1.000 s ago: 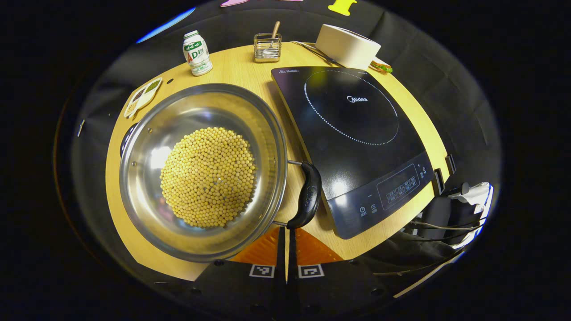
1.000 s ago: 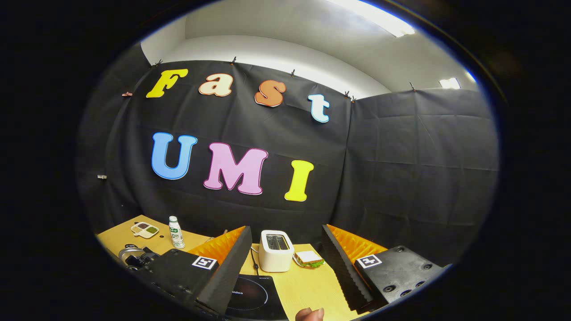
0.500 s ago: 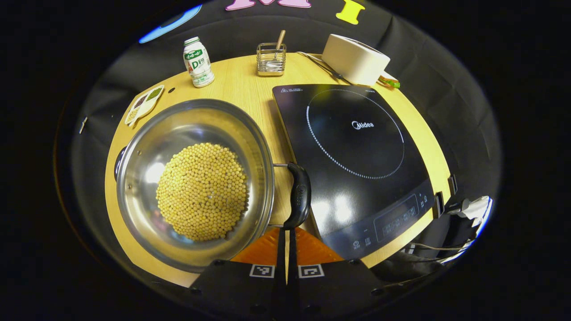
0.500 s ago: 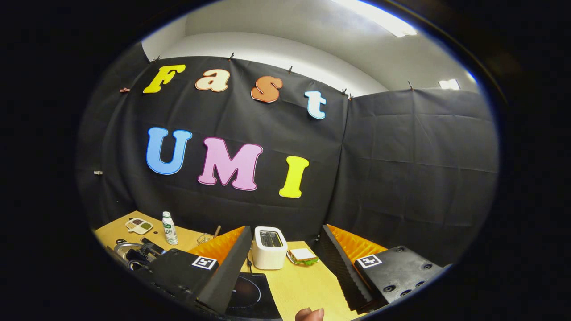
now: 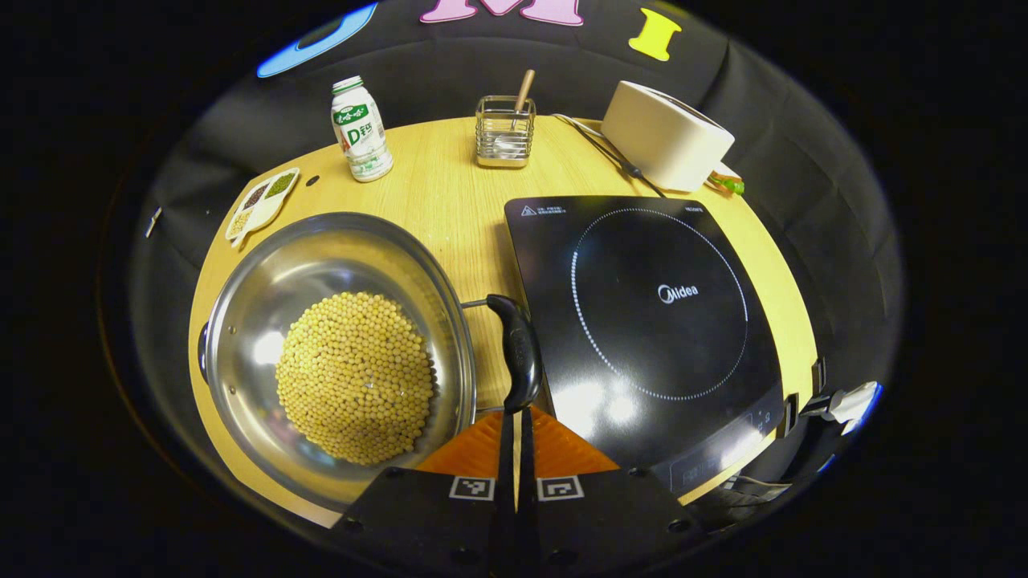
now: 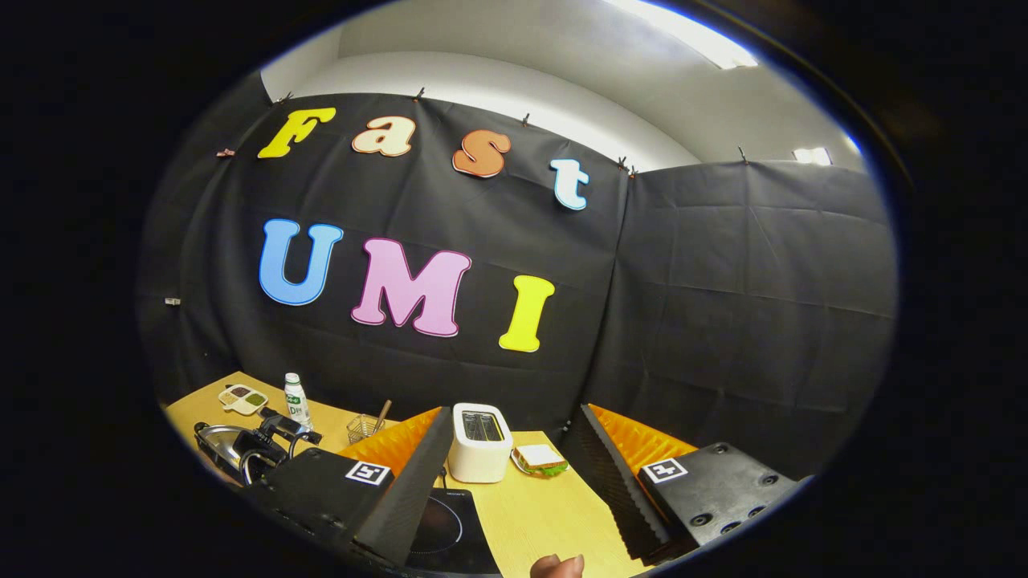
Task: First push the handle of the pot to place it horizontally, then grasp the pot with both hands and set it on the induction cooktop.
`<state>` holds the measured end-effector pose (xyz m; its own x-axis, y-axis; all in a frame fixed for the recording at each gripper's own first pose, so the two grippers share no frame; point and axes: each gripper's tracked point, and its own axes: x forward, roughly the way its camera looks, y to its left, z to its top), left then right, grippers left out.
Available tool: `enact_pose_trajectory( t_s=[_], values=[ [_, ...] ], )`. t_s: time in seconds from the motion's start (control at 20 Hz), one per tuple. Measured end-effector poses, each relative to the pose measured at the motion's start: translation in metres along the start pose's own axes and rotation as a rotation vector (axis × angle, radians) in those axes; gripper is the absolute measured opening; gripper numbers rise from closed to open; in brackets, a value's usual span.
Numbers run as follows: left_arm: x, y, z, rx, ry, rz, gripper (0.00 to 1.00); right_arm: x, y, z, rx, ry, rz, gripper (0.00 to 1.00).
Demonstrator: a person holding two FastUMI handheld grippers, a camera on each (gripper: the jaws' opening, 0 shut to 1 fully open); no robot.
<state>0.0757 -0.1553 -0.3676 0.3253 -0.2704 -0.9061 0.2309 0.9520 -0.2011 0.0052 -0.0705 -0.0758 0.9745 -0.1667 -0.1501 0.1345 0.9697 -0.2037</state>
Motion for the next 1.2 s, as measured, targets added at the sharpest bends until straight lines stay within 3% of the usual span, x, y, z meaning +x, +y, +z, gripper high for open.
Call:
enact_pose_trajectory(
  t_s=[0.2, 0.6, 0.7, 0.8, 0.85, 0.9, 1.2],
  values=[
    [0.006, 0.0, 0.008, 0.016, 0.005, -0.006, 0.05, 0.005, 0.007, -0.008, -0.016, 0.021, 0.017, 0.98],
    [-0.038, -0.028, 0.006, 0.095, -0.067, -0.139, 0.08, 0.012, 0.034, -0.02, -0.041, 0.055, 0.073, 0.98],
    [-0.055, -0.021, 0.012, 0.086, -0.128, -0.147, 0.24, 0.013, 0.048, -0.021, -0.034, 0.063, 0.09, 0.98],
    [-0.073, 0.0, 0.018, 0.097, -0.191, -0.098, 0.48, 0.014, 0.062, -0.022, -0.036, 0.068, 0.113, 0.98],
    [-0.081, 0.011, 0.021, 0.099, -0.224, -0.072, 0.67, 0.014, 0.069, -0.022, -0.039, 0.067, 0.126, 0.98],
    [-0.09, 0.021, 0.025, 0.089, -0.256, -0.056, 0.76, 0.013, 0.077, -0.022, -0.041, 0.068, 0.142, 0.98],
    [-0.124, 0.098, 0.026, -0.014, -0.352, -0.004, 0.84, 0.01, 0.144, -0.038, 0.002, 0.123, 0.29, 0.98]
  ],
)
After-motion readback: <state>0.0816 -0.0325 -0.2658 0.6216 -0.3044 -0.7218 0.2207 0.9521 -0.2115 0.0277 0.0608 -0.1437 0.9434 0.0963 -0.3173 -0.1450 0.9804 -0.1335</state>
